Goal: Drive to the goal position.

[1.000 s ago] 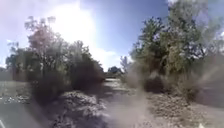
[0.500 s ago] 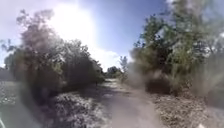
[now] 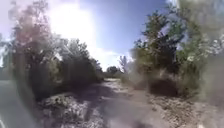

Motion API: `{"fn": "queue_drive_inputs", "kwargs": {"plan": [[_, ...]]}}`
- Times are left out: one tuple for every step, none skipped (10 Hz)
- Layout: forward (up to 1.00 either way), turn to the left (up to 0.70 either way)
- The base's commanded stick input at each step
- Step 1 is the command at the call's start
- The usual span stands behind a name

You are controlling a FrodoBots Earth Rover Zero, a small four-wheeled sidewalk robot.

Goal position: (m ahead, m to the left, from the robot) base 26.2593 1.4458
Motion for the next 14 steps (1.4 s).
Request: {"fn": "queue_drive_inputs", "kwargs": {"plan": [[0.70, 0.00], [0.70, 0.00], [0.70, 0.00], [0.70, 0.00], [0.70, 0.00], [0.70, 0.03], [0.70, 0.08], [0.70, 0.14], [0.70, 0.00], [0.70, 0.00], [0.70, 0.00], [0.70, 0.00], [0.70, 0.00], [0.70, 0.00]]}}
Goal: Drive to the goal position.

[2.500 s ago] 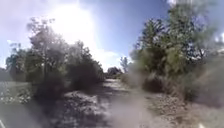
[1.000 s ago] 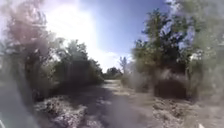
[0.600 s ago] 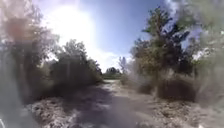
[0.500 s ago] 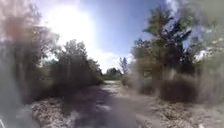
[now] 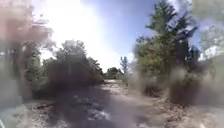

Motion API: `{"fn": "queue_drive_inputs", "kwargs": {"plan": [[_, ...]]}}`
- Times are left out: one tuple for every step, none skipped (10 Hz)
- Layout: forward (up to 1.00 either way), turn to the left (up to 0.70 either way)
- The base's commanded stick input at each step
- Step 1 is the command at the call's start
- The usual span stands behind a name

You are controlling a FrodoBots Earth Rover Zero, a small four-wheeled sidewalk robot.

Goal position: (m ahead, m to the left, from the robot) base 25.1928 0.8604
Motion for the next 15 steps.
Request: {"fn": "queue_drive_inputs", "kwargs": {"plan": [[0.70, 0.00], [0.70, 0.00], [0.70, 0.00], [0.70, 0.00], [0.70, 0.00], [0.70, 0.00], [0.70, 0.00], [0.70, 0.00], [0.70, 0.00], [0.70, 0.00], [0.70, 0.00], [0.70, 0.00], [0.70, 0.00], [0.70, 0.00], [0.70, 0.00]]}}
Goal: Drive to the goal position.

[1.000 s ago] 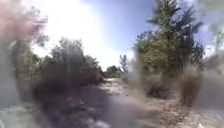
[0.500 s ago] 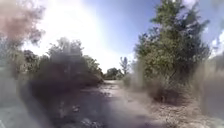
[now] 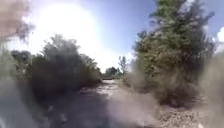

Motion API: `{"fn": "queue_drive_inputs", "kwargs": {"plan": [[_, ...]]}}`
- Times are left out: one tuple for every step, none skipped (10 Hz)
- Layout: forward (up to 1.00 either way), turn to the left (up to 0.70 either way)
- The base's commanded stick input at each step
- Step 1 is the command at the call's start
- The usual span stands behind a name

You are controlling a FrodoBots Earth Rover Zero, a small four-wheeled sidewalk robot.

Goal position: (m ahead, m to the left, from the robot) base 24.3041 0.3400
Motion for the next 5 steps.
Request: {"fn": "queue_drive_inputs", "kwargs": {"plan": [[0.70, 0.00], [0.70, 0.00], [0.70, 0.00], [0.70, 0.00], [0.70, 0.00]]}}
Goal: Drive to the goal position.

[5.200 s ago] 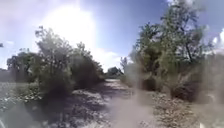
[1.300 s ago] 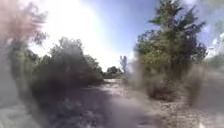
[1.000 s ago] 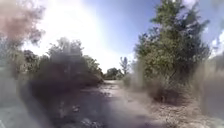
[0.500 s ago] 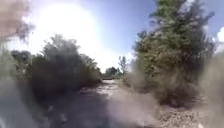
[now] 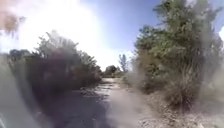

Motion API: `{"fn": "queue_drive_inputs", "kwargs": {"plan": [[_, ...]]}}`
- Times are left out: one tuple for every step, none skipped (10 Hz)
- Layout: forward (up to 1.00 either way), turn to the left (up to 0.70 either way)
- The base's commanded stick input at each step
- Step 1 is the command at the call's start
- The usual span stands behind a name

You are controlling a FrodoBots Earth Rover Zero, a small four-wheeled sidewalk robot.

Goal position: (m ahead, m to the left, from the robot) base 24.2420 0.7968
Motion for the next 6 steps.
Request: {"fn": "queue_drive_inputs", "kwargs": {"plan": [[0.70, 0.00], [0.70, 0.00], [0.70, 0.00], [0.70, 0.00], [0.70, 0.00], [0.70, 0.00]]}}
